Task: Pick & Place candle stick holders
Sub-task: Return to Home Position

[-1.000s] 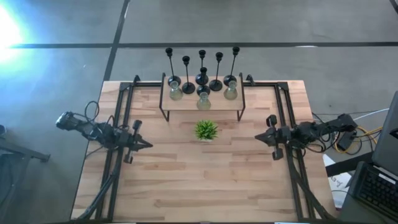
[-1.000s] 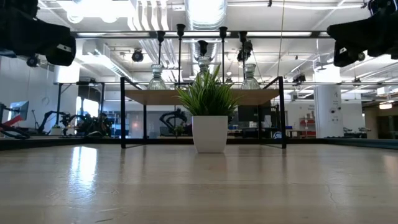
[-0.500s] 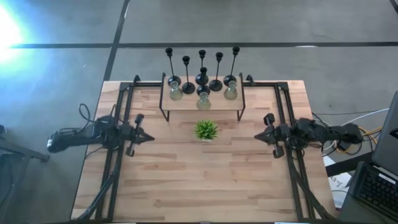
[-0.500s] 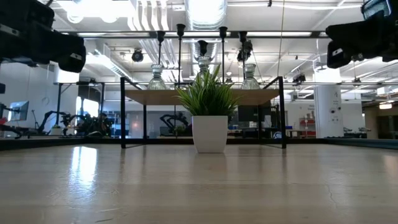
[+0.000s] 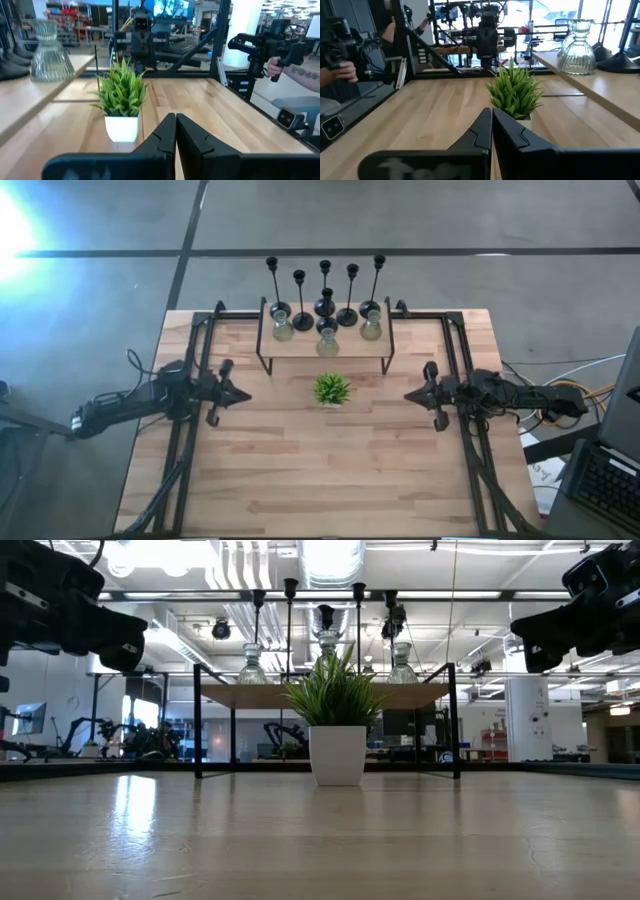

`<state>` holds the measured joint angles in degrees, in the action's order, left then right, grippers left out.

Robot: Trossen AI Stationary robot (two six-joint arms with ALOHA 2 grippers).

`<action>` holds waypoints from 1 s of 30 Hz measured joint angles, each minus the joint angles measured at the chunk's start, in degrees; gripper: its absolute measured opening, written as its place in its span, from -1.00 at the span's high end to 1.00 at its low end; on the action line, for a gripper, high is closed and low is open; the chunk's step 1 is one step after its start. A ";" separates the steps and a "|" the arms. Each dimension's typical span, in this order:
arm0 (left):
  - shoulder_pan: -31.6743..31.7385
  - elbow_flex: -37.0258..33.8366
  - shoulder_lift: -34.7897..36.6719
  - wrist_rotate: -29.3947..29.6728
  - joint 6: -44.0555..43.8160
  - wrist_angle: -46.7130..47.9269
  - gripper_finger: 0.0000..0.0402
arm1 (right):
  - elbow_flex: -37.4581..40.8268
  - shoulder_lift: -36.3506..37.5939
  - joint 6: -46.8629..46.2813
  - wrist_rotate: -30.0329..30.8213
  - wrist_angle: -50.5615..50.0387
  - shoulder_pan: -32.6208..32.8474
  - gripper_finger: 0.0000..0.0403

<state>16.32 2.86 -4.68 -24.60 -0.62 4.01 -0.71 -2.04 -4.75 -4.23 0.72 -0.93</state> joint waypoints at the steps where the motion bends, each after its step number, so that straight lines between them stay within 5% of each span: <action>1: 0.00 -0.01 -0.22 0.05 -0.76 0.02 0.92 | 0.00 -0.11 0.00 0.04 0.00 0.00 0.96; 30: 0.00 -0.18 -0.38 0.22 -2.67 -0.57 0.92 | 0.02 0.06 -0.81 -0.02 0.07 0.02 0.96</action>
<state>16.32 2.68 -5.06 -24.38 -3.29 3.44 -0.69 -1.98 -5.56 -4.25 0.80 -0.91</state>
